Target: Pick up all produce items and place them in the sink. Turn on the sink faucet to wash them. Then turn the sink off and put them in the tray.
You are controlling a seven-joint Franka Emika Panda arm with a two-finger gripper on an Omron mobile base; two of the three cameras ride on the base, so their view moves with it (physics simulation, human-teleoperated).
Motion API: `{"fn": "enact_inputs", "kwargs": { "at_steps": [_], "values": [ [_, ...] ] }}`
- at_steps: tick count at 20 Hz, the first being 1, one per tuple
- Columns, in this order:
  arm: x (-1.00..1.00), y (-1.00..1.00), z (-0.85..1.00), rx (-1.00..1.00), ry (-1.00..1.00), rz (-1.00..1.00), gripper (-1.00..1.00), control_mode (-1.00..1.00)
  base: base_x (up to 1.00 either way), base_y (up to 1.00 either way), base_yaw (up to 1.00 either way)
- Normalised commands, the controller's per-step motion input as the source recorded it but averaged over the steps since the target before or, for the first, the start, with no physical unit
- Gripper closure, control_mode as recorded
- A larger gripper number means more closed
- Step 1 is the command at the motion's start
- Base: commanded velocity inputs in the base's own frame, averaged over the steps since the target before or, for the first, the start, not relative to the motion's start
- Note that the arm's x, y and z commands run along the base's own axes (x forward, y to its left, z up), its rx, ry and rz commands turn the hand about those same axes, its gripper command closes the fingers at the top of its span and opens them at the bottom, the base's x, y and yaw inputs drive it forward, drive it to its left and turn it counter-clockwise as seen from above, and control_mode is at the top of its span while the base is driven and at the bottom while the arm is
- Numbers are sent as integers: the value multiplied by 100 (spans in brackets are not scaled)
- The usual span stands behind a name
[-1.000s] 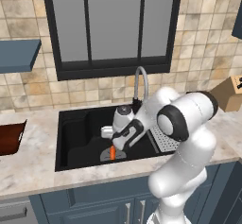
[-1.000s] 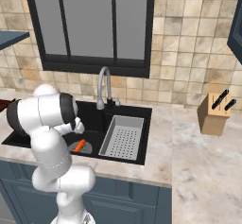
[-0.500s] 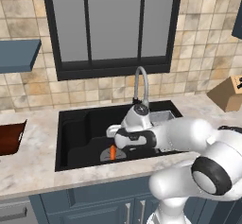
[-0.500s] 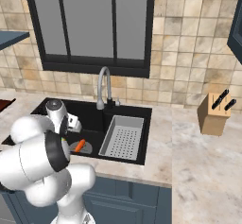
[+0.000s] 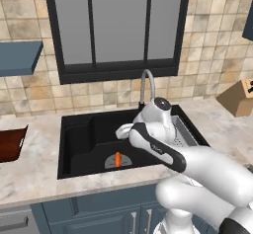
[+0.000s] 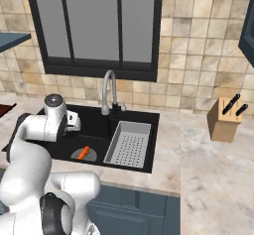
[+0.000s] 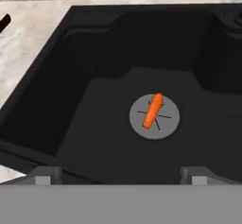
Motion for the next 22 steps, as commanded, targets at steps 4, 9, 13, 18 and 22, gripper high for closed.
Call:
{"fn": "enact_inputs", "kwargs": {
  "at_steps": [4,9,13,18,22],
  "values": [
    [-65,-6,34,3,0,10,-100,-100,0,0,0],
    [-65,-22,30,7,-1,8,-100,-100,0,0,0],
    [-53,-49,35,11,-1,4,-100,-100,0,0,0],
    [-41,-64,32,12,0,3,-100,-100,0,0,0],
    [-25,-53,27,11,-5,0,-100,-100,0,0,0]
  ]
}}
